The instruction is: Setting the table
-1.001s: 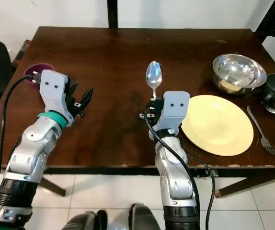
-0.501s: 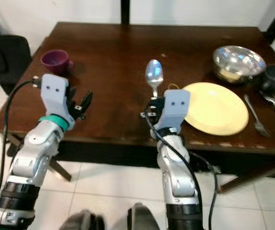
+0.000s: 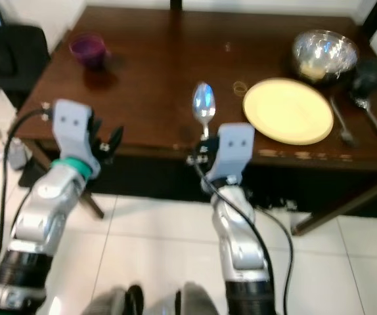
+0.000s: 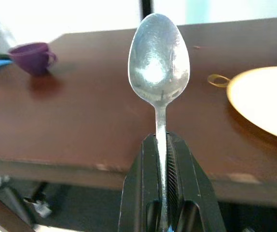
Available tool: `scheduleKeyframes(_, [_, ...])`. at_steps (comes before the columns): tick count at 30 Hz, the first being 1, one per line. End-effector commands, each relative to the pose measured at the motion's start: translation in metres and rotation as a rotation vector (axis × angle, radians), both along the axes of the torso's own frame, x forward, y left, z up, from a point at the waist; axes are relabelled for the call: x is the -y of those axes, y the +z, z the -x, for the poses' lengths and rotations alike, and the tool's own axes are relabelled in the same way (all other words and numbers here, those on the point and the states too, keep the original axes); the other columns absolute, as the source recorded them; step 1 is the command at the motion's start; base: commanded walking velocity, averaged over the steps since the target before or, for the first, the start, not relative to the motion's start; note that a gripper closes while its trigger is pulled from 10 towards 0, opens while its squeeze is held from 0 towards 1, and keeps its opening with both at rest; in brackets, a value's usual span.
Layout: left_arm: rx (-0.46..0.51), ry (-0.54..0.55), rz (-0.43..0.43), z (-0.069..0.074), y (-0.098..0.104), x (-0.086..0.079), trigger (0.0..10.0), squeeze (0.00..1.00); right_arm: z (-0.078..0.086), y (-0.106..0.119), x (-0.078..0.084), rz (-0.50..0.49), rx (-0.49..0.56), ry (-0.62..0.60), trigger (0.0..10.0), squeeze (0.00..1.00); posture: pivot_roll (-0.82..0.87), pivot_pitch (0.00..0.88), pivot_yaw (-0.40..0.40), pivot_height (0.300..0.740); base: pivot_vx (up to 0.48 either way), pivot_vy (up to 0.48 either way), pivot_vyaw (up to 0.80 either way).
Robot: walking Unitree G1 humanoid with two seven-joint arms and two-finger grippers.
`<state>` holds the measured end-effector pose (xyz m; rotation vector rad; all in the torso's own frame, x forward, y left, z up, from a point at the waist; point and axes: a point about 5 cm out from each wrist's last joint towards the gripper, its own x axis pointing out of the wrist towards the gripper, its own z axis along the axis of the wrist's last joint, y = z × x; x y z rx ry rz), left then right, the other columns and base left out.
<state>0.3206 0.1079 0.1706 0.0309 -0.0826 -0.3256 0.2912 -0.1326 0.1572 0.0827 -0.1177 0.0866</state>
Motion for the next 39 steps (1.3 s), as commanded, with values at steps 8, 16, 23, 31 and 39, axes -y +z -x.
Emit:
scheduleKeyframes(8, [-0.013,0.024,-0.022,0.0008,-0.0044,-0.0076,10.0,0.0,0.0013,-0.002,-0.0071,-0.017,-0.006,0.028,10.0,0.0,-0.13,0.029,0.075,0.74,-0.336,0.0,0.0])
scheduleKeyframes(16, [-0.012,0.023,-0.022,0.0005,-0.0038,-0.007,10.0,0.0,0.001,-0.0022,-0.0076,-0.018,-0.006,0.031,10.0,0.0,-0.13,0.027,0.077,0.74,-0.338,0.0,0.0])
scheduleKeyframes(23, [-0.012,0.024,-0.021,0.0002,-0.0038,-0.0068,10.0,0.0,0.0008,-0.0027,-0.0075,-0.017,-0.008,0.032,10.0,0.0,-0.13,0.024,0.077,0.74,-0.34,0.0,0.0])
scheduleKeyframes(31, [-0.011,0.023,-0.021,0.0,-0.0038,-0.0064,10.0,0.0,0.0003,-0.0027,-0.0076,-0.017,-0.006,0.034,10.0,0.0,-0.13,0.019,0.078,0.74,-0.339,0.0,0.0])
scheduleKeyframes(39, [-0.011,0.022,-0.021,-0.0004,-0.0039,-0.0062,10.0,0.0,0.0001,-0.0027,-0.0077,-0.017,-0.004,0.034,10.0,0.0,-0.13,0.014,0.079,0.74,-0.339,0.0,0.0])
